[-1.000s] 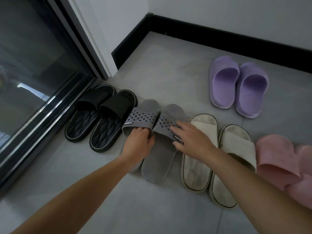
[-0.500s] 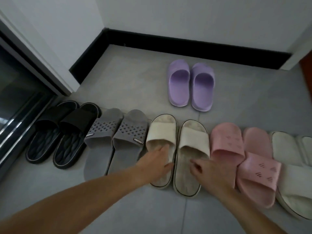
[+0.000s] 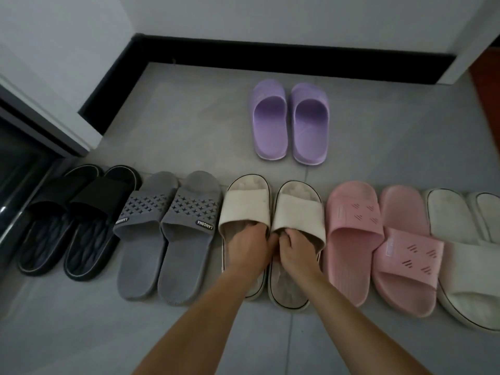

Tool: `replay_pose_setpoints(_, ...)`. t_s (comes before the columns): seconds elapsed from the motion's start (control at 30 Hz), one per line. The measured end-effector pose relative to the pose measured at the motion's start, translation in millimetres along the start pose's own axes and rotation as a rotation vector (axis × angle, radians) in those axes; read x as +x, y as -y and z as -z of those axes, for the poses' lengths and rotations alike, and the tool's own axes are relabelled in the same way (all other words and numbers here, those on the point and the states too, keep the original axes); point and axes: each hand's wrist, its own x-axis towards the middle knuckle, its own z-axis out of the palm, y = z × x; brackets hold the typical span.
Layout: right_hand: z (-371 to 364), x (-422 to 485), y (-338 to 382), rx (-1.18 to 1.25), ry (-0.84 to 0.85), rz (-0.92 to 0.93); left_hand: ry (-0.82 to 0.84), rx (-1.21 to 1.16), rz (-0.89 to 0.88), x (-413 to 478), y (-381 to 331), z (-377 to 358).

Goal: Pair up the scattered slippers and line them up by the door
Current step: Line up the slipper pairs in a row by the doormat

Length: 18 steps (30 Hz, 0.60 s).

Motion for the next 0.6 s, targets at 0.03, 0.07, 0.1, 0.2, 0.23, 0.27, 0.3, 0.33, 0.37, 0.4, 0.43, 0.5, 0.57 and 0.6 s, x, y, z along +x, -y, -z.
replay_pose_setpoints(0.03,-1,-2,-1,0.001,-0.012,0.008,-0.008,-0.022,0.007,-2,0,-1)
replay_pose_setpoints(0.07,-2,-5,-3,0.004,-0.019,0.011,-0.012,-0.032,0.011,-4,0,-2)
replay_pose_setpoints(0.1,-3,-8,-4,0.007,-0.021,0.011,-0.014,-0.037,0.009,-7,0,-3)
replay_pose_setpoints(0.2,-1,-16,-13,-0.007,-0.029,0.018,0.001,-0.048,-0.009,-16,-1,-8)
replay_pose_setpoints(0.23,0,-18,-15,-0.018,-0.036,0.021,0.012,-0.05,-0.014,-18,-1,-9)
replay_pose_setpoints(0.27,1,-20,-17,-0.025,-0.045,0.026,0.024,-0.049,-0.02,-19,-1,-10)
replay_pose_setpoints(0.3,1,-22,-18,-0.023,-0.052,0.029,0.035,-0.048,-0.025,-19,-1,-10)
replay_pose_setpoints(0.33,0,-23,-18,-0.014,-0.056,0.034,0.044,-0.045,-0.032,-18,-1,-10)
replay_pose_setpoints(0.37,0,-23,-17,-0.006,-0.053,0.038,0.049,-0.043,-0.039,-17,-1,-10)
replay_pose_setpoints(0.4,-1,-23,-16,-0.008,-0.042,0.039,0.049,-0.041,-0.045,-16,0,-9)
replay_pose_setpoints(0.43,-2,-23,-15,-0.018,-0.025,0.038,0.049,-0.038,-0.05,-16,1,-8)
replay_pose_setpoints(0.5,-3,-25,-15,-0.04,0.011,0.041,0.045,-0.021,-0.064,-19,6,-8)
replay_pose_setpoints(0.57,-4,-26,-16,-0.069,0.04,0.053,0.038,0.007,-0.074,-22,11,-9)
replay_pose_setpoints(0.6,-5,-26,-16,-0.08,0.047,0.06,0.035,0.016,-0.075,-23,13,-8)
